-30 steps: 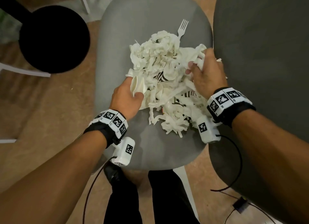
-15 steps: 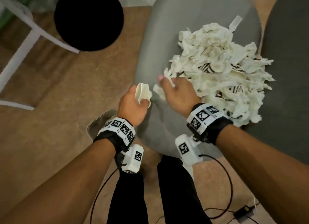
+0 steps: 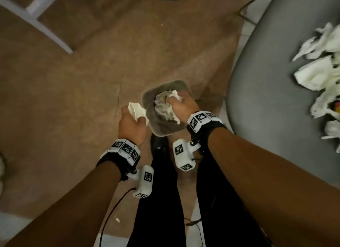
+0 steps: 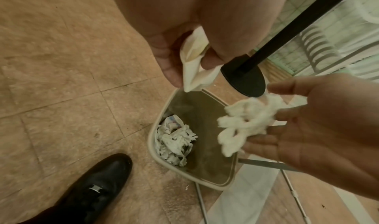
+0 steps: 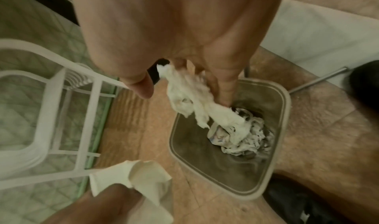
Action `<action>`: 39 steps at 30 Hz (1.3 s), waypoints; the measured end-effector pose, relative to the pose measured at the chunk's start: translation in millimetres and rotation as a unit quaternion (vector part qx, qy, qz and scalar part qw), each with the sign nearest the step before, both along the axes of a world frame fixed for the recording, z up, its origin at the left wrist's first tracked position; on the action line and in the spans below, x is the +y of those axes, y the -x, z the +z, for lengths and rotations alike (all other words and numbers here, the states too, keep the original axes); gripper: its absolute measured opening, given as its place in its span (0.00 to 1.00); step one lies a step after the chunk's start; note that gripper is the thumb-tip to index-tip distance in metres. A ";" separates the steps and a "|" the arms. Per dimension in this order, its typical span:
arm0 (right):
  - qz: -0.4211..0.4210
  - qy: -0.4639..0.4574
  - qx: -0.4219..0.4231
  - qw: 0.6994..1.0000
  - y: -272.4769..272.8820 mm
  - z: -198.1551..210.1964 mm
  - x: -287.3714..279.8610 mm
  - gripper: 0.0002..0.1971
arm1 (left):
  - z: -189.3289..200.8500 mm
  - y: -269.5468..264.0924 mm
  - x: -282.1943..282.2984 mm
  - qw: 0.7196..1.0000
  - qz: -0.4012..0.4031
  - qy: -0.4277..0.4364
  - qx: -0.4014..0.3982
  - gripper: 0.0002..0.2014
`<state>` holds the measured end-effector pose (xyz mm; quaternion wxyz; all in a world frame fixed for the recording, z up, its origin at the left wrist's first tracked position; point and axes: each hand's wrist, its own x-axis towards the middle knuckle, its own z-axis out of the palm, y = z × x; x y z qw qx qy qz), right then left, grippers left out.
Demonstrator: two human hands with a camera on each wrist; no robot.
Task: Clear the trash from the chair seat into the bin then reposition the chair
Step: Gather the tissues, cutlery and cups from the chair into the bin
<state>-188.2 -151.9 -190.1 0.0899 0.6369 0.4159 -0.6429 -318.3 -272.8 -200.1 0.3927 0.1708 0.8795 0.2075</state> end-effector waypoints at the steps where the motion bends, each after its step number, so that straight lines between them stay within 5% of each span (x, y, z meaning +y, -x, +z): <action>1: 0.017 -0.001 -0.008 1.000 2.6 -8.4 -5.6 0.35 | -4.3 2.4 -4.1 1.000 -0.004 0.000 -0.003 0.21; 8: 0.054 -0.029 -0.019 0.998 -25.0 -70.5 -17.0 0.47 | -9.9 -6.1 8.8 0.993 -0.077 0.018 -0.086 0.27; 10: 0.037 -0.037 -0.007 0.999 -30.1 -46.8 -5.7 0.38 | -1.5 -9.0 17.3 0.990 -0.108 0.036 -0.085 0.26; 14: -0.021 -0.056 0.059 0.996 -35.7 35.6 28.3 0.05 | 16.8 -12.8 43.2 0.983 -0.170 0.046 -0.055 0.18; 19: -0.027 -0.142 0.105 0.984 -91.5 89.0 78.2 0.08 | 51.6 -48.4 109.4 0.964 -0.265 0.011 -0.031 0.12; 27: -0.084 -0.251 0.002 0.964 -260.1 132.5 142.7 0.07 | 90.3 -207.2 229.8 0.906 -0.405 -0.110 -0.049 0.16; 31: -0.059 -0.304 -0.068 0.949 -332.8 135.0 165.4 0.10 | 79.7 -285.5 245.9 0.862 -0.491 -0.100 0.079 0.31; 33: -0.062 -0.364 -0.111 0.923 -354.1 138.2 174.5 0.12 | 71.3 -305.4 247.7 0.875 -0.461 -0.090 0.119 0.31; 36: -0.040 -0.439 -0.184 0.878 -375.7 137.4 186.6 0.17 | 60.7 -315.4 250.2 0.907 -0.407 -0.082 0.066 0.23; 39: 0.044 -0.419 -0.226 0.878 -386.3 130.1 196.8 0.24 | 58.5 -312.0 249.3 0.919 -0.385 -0.081 0.006 0.22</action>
